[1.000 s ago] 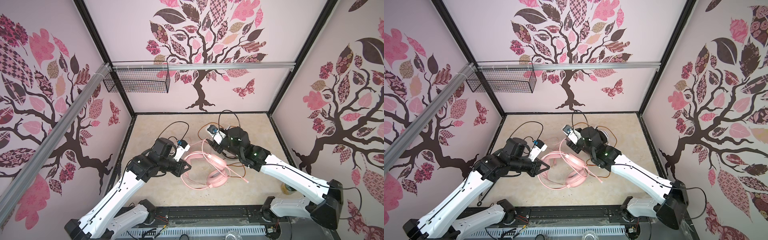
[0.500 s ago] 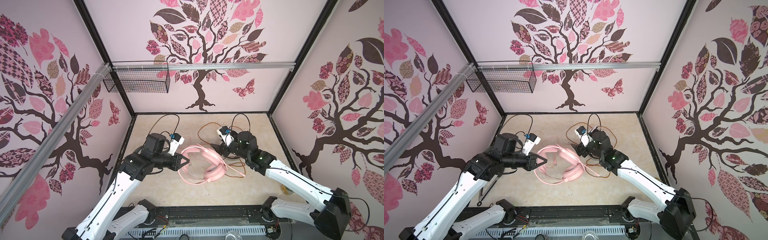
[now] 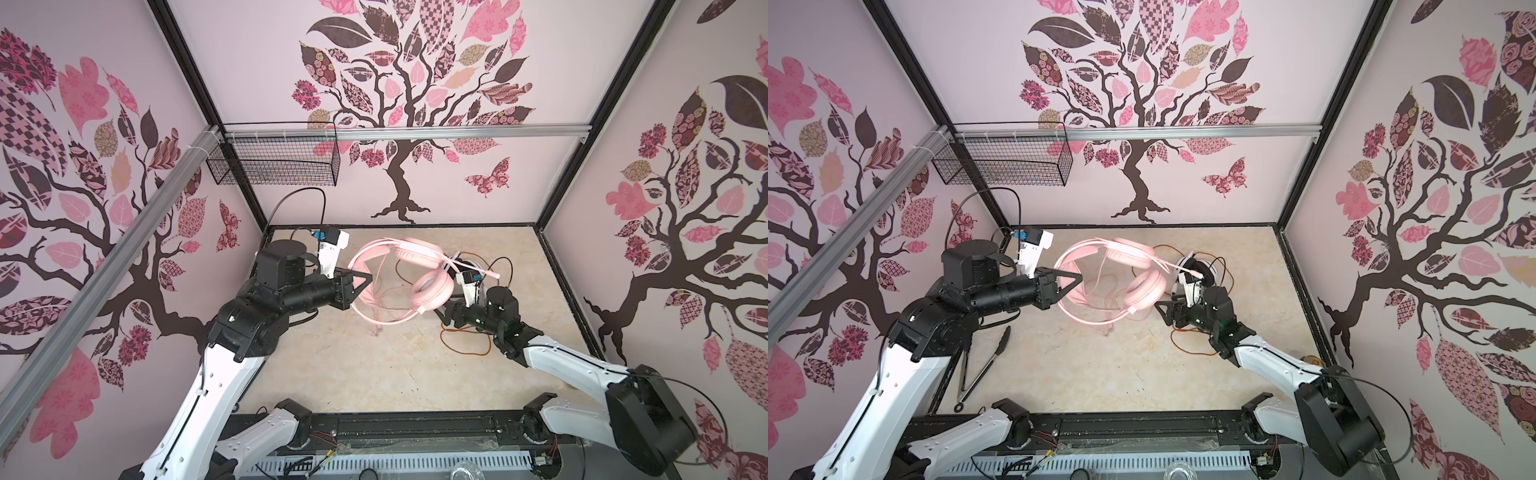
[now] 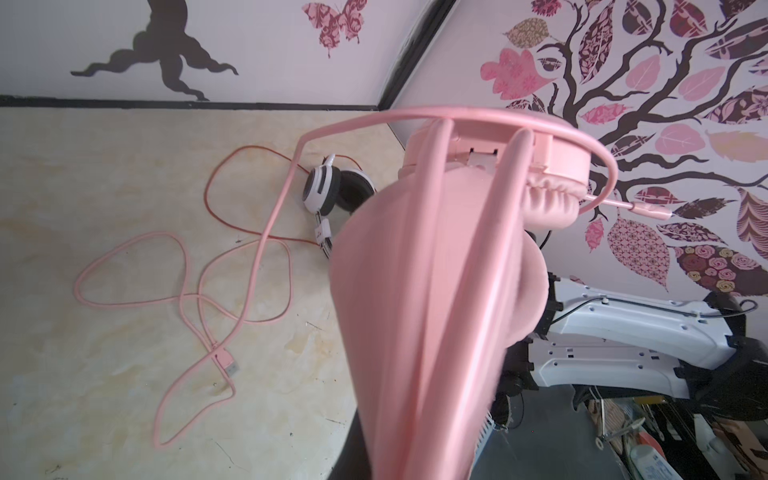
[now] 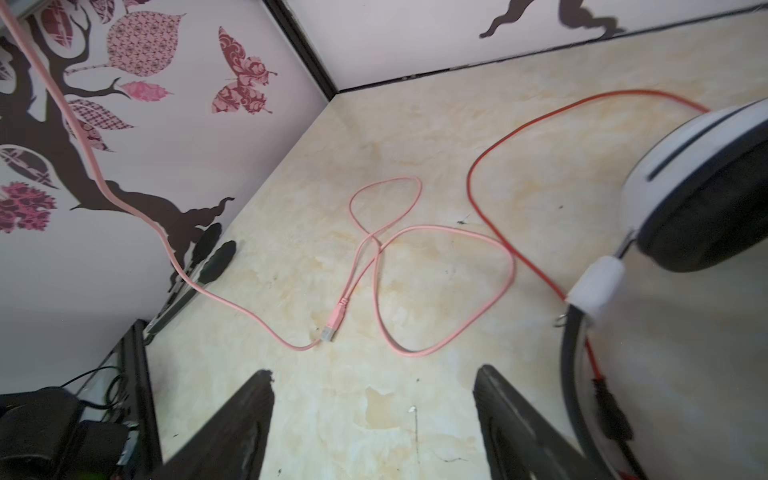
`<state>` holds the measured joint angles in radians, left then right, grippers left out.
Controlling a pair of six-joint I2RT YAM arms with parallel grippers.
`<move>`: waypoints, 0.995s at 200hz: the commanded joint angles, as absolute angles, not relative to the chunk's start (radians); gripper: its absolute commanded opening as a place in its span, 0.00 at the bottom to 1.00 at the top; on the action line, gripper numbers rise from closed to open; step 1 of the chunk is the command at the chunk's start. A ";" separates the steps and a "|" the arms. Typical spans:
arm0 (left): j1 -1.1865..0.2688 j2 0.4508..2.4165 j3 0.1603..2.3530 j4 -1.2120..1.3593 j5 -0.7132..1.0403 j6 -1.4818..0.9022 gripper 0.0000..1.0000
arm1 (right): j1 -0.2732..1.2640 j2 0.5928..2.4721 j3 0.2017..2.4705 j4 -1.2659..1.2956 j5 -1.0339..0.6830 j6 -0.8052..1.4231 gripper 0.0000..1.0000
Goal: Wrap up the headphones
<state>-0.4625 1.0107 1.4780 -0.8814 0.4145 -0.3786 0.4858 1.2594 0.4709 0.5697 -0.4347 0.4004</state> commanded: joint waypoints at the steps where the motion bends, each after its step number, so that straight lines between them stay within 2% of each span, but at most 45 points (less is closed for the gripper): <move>1: -0.460 0.999 1.566 -0.754 0.365 -0.424 0.00 | 0.549 1.364 0.475 0.891 -0.558 0.506 0.78; 34: -0.459 1.018 1.616 -0.741 0.358 -0.440 0.00 | 0.691 1.509 0.535 1.024 -0.514 0.417 0.78; 80: -0.459 1.032 1.656 -0.742 0.366 -0.442 0.00 | 0.750 1.721 0.655 1.255 -0.583 0.481 0.73; 129: -0.460 1.044 1.688 -0.761 0.368 -0.435 0.00 | 0.785 1.808 0.766 1.223 -0.598 0.425 0.73; 165: -0.459 1.049 1.691 -0.767 0.364 -0.427 0.00 | 0.807 1.859 0.811 1.205 -0.638 0.422 0.67; 184: -0.459 1.049 1.691 -0.774 0.349 -0.423 0.00 | 0.821 1.876 0.802 1.203 -0.642 0.416 0.56; 199: -0.460 1.049 1.694 -0.781 0.330 -0.417 0.00 | 0.827 1.889 0.781 1.231 -0.659 0.432 0.31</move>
